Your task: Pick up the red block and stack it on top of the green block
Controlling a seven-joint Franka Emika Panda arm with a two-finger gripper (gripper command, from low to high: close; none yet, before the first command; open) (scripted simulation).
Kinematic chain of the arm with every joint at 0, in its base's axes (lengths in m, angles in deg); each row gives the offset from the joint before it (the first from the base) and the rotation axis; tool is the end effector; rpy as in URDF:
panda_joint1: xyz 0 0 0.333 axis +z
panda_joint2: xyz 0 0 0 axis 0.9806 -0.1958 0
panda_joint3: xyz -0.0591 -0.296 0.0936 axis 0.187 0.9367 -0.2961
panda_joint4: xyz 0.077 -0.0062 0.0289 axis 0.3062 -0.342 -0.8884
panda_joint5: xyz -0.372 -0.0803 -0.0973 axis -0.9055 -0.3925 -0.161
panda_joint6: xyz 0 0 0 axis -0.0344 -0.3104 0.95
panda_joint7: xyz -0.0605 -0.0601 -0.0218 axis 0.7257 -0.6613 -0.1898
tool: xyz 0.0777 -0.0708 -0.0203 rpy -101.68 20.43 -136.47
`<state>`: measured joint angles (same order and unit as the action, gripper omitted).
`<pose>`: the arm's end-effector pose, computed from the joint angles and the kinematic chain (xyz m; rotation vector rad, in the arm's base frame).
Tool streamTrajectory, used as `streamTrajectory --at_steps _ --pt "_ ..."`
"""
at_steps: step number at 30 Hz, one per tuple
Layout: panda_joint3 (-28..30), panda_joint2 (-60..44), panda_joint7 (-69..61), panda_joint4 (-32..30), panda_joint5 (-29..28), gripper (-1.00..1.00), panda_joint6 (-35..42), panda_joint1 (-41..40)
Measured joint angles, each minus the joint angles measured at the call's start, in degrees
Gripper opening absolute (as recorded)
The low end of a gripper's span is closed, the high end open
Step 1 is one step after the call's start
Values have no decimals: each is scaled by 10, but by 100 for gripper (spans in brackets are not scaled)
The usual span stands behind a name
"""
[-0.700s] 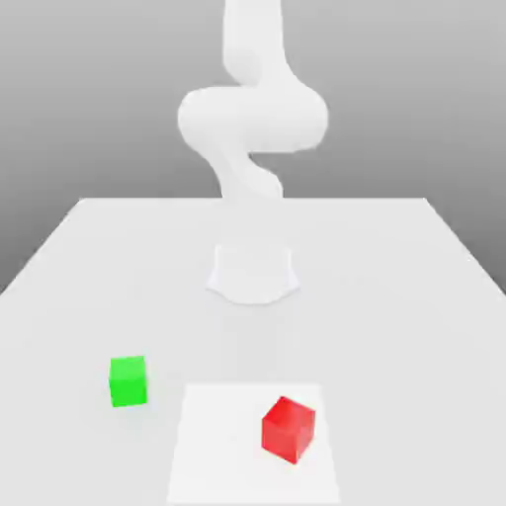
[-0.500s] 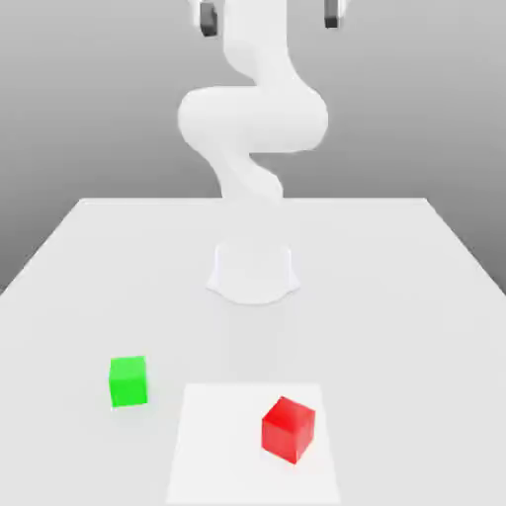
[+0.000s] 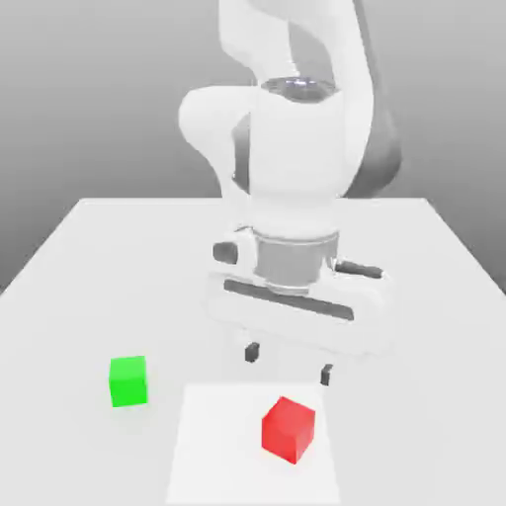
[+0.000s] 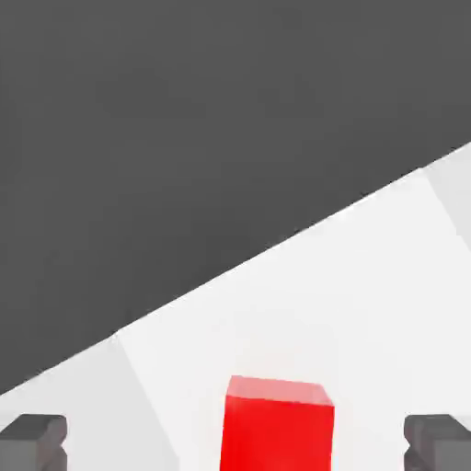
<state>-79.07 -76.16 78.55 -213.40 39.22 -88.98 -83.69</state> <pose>0.4205 0.0442 0.2215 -2.4475 1.9466 -0.0336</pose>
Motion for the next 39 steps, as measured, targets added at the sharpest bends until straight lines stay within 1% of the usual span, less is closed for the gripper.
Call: streamTrajectory --at_steps 5,6,13,17,19,21,23,25,28,31,35,36,39 --pt "32 -104 46 7 -47 0 -82 22" --pt "43 -124 51 10 -53 -100 -99 32" --pt "45 -129 54 11 -56 -100 -104 34" --pt "22 -61 28 0 -21 -100 -47 19" --pt "21 -21 10 -8 -2 -100 -14 15" --pt "46 13 -25 -26 -3 -100 1 -36" --pt "70 45 -67 -46 -5 -100 12 -103" --pt "94 77 -113 -67 -5 -100 22 -136" --pt "148 124 -182 -99 -5 -100 37 -177" --pt "173 104 -215 -110 4 -100 7 -191" --pt "174 27 -235 -109 29 -100 -69 -189" --pt "169 8 -240 -108 36 100 -86 -192" --pt "169 8 -240 -108 36 100 -86 -192"
